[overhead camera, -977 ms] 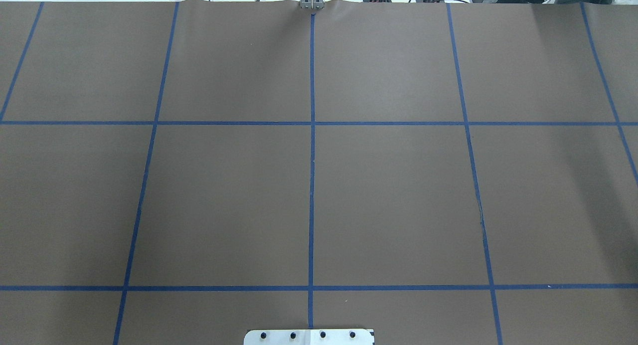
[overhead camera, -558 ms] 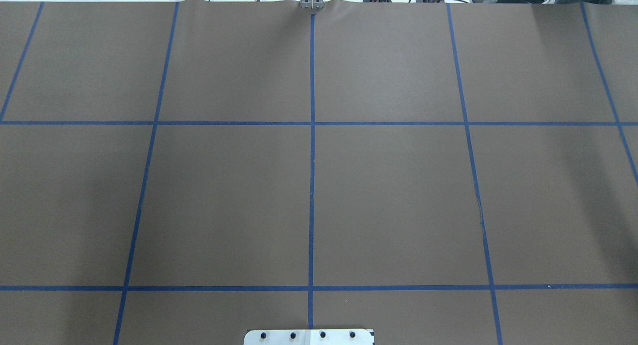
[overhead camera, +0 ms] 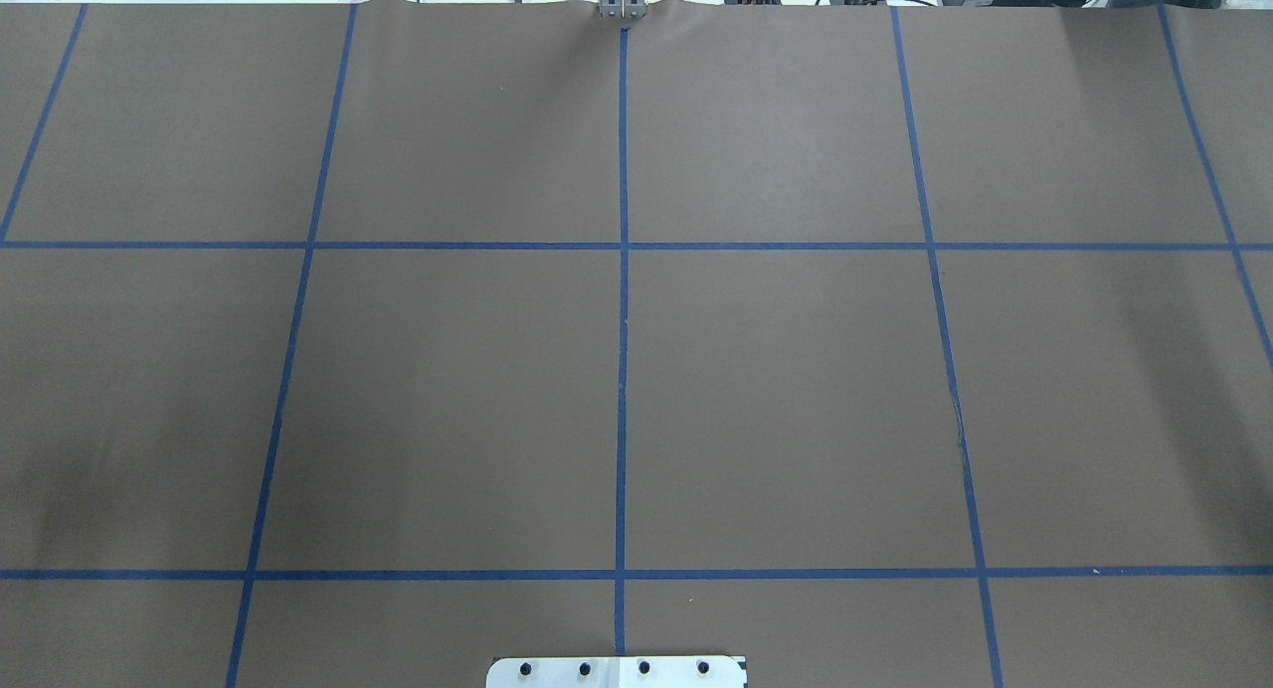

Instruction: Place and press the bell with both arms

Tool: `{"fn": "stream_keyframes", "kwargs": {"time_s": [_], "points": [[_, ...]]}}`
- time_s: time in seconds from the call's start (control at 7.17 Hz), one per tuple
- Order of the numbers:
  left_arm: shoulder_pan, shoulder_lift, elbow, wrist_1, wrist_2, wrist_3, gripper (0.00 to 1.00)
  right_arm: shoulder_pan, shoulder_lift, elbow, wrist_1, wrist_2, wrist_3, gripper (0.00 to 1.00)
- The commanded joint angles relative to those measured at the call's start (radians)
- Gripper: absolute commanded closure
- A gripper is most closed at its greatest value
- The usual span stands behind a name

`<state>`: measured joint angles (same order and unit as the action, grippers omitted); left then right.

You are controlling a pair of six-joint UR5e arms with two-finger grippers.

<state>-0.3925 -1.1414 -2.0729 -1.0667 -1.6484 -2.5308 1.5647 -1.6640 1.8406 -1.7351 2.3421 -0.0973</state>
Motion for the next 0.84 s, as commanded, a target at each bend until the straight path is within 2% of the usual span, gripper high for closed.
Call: {"fn": "stream_keyframes", "kwargs": {"time_s": [0.0, 0.42, 0.7], "points": [[0.105, -0.01, 0.097, -0.013, -0.118, -0.26, 0.0, 0.0, 0.001, 0.008, 0.0, -0.001, -0.004, 0.0], [0.17, -0.057, 0.232, -0.108, -0.183, -0.419, 0.0, 0.0, 0.0, 0.022, 0.0, -0.003, -0.002, 0.0], [0.175, -0.055, 0.251, -0.115, -0.179, -0.417, 0.0, 0.0, -0.003, 0.025, 0.0, -0.003, -0.002, 0.0]]}}
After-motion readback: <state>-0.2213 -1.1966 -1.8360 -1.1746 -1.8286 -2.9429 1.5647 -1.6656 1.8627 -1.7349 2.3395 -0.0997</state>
